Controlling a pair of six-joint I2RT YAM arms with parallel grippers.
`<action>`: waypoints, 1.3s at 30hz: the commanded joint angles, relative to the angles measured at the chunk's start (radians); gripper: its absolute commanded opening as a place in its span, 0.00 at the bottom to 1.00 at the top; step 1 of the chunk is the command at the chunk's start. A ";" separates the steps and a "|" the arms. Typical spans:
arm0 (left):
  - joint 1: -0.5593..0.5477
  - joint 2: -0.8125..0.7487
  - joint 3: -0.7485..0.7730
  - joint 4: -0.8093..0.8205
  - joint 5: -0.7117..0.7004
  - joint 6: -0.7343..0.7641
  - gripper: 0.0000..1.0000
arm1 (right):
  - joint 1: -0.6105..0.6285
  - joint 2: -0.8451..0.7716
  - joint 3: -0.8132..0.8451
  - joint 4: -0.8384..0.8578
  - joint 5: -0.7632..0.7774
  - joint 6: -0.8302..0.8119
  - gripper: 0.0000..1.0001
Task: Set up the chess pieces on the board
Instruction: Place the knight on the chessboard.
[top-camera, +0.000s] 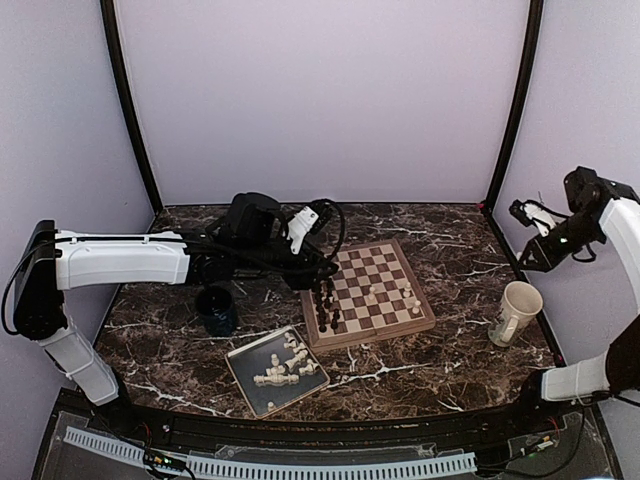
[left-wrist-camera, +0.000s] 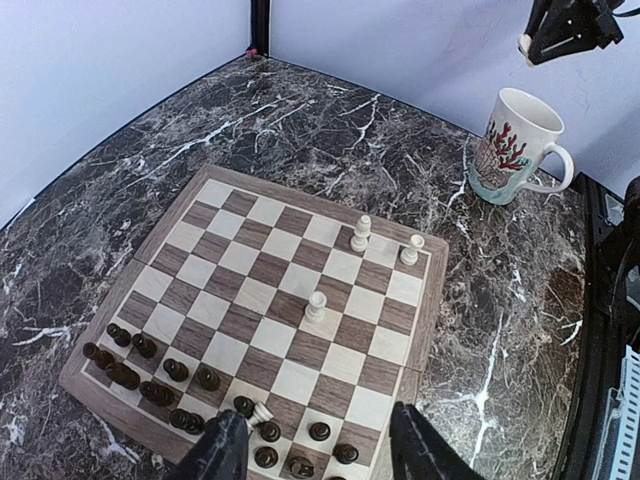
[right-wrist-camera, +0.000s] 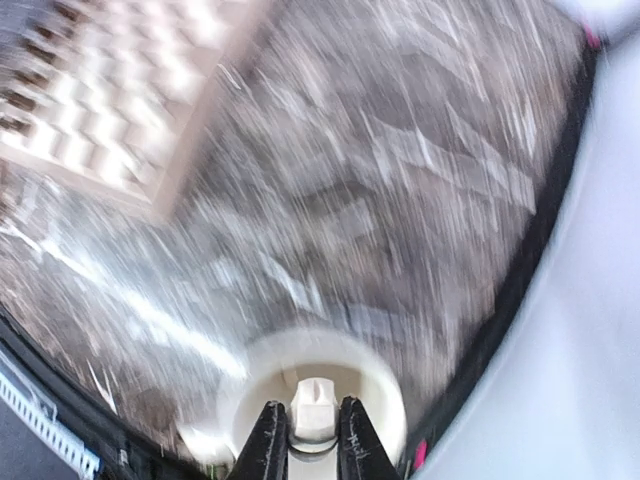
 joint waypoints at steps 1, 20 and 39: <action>-0.003 -0.029 0.004 0.026 -0.020 -0.014 0.51 | 0.197 0.031 0.028 0.221 -0.205 0.097 0.09; -0.003 -0.112 -0.066 0.049 -0.150 -0.015 0.50 | 0.808 0.241 -0.453 1.365 -0.285 0.327 0.09; -0.003 -0.177 -0.111 0.044 -0.191 -0.011 0.50 | 0.873 0.448 -0.520 1.465 -0.258 0.321 0.12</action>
